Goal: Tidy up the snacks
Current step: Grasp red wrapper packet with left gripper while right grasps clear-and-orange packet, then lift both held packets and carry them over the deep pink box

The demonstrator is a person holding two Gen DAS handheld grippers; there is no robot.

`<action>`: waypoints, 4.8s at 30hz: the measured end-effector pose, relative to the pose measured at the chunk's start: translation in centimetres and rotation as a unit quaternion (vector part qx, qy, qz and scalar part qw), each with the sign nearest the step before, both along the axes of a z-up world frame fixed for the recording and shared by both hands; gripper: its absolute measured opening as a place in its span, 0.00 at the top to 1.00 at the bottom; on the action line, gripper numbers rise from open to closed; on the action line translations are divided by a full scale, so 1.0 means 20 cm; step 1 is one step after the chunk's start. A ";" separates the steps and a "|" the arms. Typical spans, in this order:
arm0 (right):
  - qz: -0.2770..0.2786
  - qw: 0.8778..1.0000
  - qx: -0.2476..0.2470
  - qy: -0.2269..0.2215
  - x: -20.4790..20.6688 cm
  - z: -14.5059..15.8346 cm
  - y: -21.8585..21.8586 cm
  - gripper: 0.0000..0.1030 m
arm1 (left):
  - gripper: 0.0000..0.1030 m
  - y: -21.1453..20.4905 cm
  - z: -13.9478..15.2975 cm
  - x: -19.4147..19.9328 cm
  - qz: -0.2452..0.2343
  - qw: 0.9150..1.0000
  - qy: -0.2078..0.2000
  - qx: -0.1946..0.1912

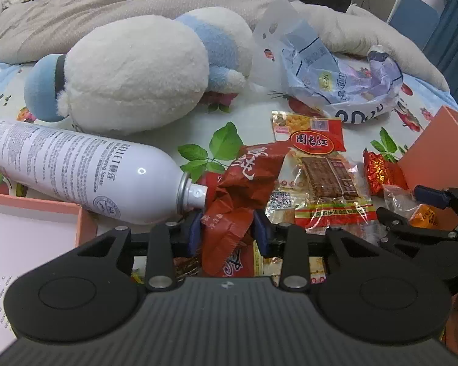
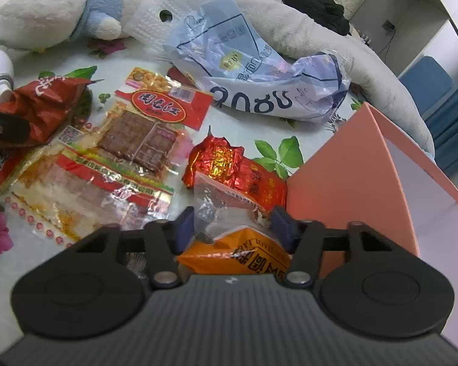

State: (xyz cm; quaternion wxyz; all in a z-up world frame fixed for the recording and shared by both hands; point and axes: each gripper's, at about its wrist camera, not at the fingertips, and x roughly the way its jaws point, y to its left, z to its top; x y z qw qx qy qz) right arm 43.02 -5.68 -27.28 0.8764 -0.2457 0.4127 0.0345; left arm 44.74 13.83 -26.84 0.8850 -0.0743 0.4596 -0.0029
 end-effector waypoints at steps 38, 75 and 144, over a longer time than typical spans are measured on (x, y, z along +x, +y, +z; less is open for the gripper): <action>0.126 0.985 0.119 0.015 -1.25 0.31 -0.19 0.61 | 0.64 -0.31 0.29 -1.47 0.107 0.993 -0.012 -0.053; 0.014 0.956 0.291 0.042 -1.27 0.13 -0.55 0.22 | 0.33 -0.34 0.06 -1.47 0.101 0.990 0.004 -0.102; -0.096 0.943 0.315 -0.047 -1.30 0.90 -1.39 0.41 | 0.62 -1.37 0.81 -1.19 -0.062 0.988 -0.033 -0.136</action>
